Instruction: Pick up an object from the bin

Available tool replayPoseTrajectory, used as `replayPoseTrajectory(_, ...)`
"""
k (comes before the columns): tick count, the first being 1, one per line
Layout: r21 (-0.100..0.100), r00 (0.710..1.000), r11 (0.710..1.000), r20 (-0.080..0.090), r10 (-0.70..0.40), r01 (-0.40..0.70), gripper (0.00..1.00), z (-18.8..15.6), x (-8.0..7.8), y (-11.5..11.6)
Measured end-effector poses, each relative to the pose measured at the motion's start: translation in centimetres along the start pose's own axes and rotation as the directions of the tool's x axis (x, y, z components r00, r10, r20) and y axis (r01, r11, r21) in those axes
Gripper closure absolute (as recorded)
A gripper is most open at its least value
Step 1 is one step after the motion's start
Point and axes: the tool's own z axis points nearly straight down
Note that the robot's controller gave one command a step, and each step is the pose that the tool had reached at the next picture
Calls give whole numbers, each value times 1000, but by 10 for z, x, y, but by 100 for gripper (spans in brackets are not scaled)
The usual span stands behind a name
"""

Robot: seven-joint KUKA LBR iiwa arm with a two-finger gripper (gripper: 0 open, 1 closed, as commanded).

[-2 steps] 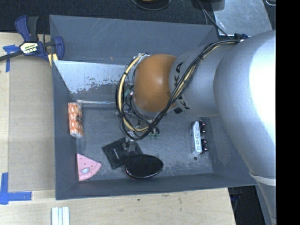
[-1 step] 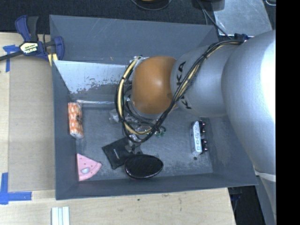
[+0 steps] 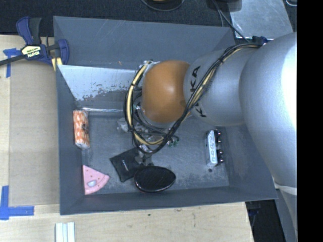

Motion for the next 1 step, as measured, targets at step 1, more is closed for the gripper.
replayPoseTrajectory(1,-2,742,742,5,670,-670,100,0,-40,14)
